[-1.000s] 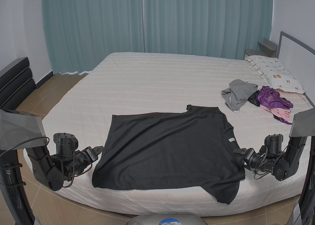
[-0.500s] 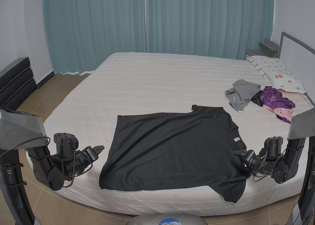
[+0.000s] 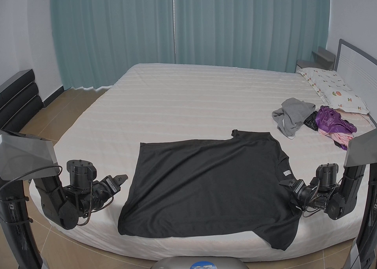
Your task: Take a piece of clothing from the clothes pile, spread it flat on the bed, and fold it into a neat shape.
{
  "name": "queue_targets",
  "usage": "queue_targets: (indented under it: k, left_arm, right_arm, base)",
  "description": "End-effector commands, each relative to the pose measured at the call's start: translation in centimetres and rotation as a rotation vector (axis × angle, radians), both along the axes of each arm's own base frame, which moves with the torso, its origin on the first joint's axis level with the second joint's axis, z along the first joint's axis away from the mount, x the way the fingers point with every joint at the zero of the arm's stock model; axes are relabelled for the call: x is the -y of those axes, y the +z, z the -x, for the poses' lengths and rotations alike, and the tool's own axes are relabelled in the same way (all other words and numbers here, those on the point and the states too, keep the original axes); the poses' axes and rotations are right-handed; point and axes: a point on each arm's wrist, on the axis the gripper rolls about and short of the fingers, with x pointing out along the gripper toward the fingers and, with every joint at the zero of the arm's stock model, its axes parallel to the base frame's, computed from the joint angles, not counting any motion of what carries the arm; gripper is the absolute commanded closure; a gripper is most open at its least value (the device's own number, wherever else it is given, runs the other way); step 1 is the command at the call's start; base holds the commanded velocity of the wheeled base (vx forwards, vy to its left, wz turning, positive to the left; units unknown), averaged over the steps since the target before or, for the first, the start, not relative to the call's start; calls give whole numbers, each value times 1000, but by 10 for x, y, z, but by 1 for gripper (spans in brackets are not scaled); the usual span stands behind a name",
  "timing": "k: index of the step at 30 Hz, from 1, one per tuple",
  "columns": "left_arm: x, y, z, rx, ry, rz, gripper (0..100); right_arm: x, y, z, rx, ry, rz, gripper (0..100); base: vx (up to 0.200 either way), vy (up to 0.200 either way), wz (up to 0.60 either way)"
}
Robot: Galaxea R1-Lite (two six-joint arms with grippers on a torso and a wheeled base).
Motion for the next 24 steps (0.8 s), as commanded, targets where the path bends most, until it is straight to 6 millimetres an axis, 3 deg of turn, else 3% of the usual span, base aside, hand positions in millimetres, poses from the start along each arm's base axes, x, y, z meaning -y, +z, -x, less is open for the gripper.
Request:
queue_targets:
  k: [1, 14, 17, 20, 24]
  left_arm:
    - [1, 0, 1, -3, 1, 6, 0]
    - [10, 0, 1, -3, -12, 32, 0]
    - [11, 3, -4, 12, -5, 50, 0]
    - [12, 5, -13, 34, 1, 60, 0]
    - [7, 8, -41, 84, 35, 66, 0]
  right_arm:
    - [0, -1, 0, -3, 1, 0, 0]
    - [0, -1, 0, -2, -1, -2, 0]
    - [0, -1, 0, -2, -1, -2, 0]
    - [-1, -1, 0, -3, 0, -4, 0]
    - [0, -1, 0, -3, -4, -6, 0]
  base:
    - [0, 0, 0]
    - [0, -185, 0]
    - [0, 0, 0]
    - [0, 0, 0]
    - [0, 0, 0]
